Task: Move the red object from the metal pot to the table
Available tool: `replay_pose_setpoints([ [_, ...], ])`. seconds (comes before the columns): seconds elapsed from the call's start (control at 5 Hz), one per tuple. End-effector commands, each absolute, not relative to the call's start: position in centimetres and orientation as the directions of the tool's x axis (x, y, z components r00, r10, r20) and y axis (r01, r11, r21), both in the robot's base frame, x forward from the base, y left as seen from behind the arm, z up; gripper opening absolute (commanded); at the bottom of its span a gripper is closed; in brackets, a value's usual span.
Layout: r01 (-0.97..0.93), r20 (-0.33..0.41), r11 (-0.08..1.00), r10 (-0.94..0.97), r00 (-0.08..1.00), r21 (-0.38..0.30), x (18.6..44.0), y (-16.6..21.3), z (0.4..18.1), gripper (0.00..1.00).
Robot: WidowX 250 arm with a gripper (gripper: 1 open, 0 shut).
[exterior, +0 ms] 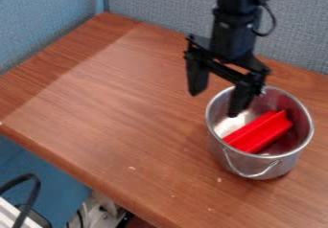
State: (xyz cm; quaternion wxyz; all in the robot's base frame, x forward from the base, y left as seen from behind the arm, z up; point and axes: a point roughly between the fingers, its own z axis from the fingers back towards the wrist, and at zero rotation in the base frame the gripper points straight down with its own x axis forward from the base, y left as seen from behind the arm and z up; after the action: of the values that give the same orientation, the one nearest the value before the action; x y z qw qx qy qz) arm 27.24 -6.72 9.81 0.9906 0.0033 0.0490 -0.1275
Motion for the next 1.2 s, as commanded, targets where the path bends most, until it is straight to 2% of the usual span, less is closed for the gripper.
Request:
replay_pose_setpoints([
  [0.0, 0.274, -0.048, 0.962, -0.274, 0.961, 0.004, 27.6, -7.8, 10.4, 1.0],
  [1.0, 0.301, -0.014, 0.954, -0.301, 0.954, 0.006, 28.1, -9.7, 8.8, 1.0],
])
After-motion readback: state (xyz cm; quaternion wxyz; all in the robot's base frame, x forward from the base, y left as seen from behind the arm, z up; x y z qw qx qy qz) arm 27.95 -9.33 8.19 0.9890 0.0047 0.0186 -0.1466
